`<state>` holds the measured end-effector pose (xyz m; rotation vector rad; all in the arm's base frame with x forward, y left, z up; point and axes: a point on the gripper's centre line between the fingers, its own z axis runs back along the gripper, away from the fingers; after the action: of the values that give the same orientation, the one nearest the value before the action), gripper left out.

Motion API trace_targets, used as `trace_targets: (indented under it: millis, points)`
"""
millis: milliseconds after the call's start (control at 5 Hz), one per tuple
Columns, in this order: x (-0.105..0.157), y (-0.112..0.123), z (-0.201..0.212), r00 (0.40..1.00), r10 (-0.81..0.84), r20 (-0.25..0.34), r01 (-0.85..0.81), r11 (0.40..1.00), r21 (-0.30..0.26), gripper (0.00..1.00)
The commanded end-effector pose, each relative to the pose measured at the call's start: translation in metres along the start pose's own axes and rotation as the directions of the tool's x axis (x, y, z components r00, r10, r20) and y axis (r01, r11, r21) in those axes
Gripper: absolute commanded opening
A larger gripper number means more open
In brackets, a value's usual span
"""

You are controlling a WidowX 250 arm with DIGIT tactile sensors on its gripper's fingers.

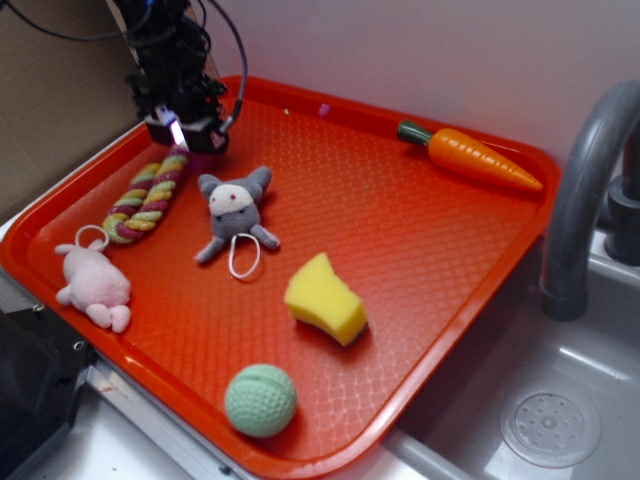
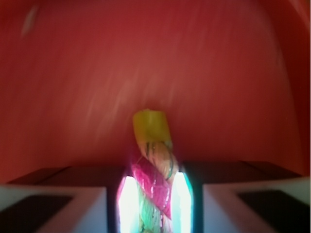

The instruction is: Grab the multicolored rope.

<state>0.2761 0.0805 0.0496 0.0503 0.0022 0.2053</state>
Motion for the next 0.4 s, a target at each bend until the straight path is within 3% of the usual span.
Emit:
trace_targets:
  millis: [0,200]
  points:
    - [-0.03,-0.03,0.121,0.984,-0.138,0.111,0.135,0.99,0.038,0.0]
    - [-0.041,-0.06,0.15,0.98,-0.197,0.025,0.198,0.98,-0.011,0.0]
